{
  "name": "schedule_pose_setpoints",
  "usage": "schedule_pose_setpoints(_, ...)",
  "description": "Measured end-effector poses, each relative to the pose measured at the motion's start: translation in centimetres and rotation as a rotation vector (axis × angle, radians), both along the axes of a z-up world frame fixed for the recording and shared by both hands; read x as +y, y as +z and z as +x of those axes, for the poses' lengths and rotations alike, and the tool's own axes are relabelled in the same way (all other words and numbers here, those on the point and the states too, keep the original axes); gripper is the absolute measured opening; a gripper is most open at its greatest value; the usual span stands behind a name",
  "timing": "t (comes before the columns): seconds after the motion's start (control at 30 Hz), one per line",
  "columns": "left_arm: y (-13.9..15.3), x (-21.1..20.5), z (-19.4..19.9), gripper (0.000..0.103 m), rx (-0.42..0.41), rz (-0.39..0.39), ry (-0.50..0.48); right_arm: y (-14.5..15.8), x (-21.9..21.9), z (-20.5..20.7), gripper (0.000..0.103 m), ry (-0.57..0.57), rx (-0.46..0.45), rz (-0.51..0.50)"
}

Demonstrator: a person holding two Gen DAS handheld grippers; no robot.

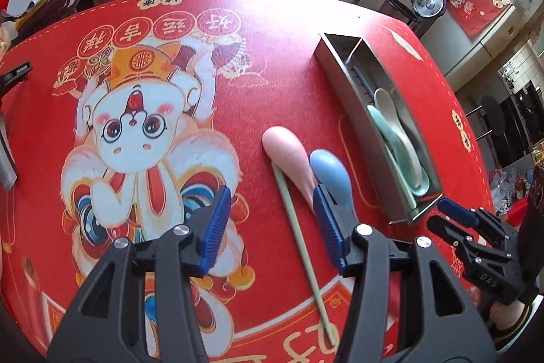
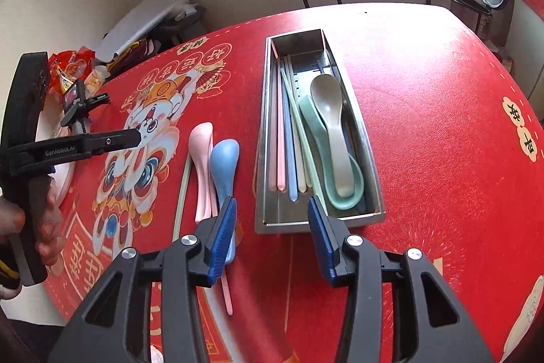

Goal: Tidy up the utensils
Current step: 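Move both tools back over the remaining utensils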

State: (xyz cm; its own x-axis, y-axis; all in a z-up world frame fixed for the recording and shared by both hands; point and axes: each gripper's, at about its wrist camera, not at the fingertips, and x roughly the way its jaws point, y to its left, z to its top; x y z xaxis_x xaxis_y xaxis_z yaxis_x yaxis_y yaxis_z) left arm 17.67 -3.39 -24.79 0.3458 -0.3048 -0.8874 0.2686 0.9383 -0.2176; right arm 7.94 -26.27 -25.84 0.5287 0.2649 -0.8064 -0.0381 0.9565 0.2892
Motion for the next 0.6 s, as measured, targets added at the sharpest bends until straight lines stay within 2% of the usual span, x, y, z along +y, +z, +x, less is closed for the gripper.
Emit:
schedule_pose_setpoints(0.17, -2.5, 0.1, -2.6, 0.052, 0.044, -0.007, -0.023, -1.2, 0.6, -1.0, 0.045, 0.013, 0.036, 0.023)
schedule_pose_setpoints(0.37, -4.9, -1.5, -4.2, 0.051, 0.086, 0.013, -0.058, -1.0, 1.1, -1.3, 0.045, 0.032, 0.029, 0.025)
schedule_pose_setpoints(0.53, -5.3, -2.8, -4.1, 0.051, 0.042, 0.071, -0.063, -1.3, 1.4, -1.1, 0.045, 0.039, 0.048, 0.009)
schedule_pose_setpoints(0.6, -5.5, -3.0, -3.8, 0.051, 0.036, 0.071, -0.067, -1.3, 1.4, -1.0, 0.045, 0.035, 0.053, 0.003)
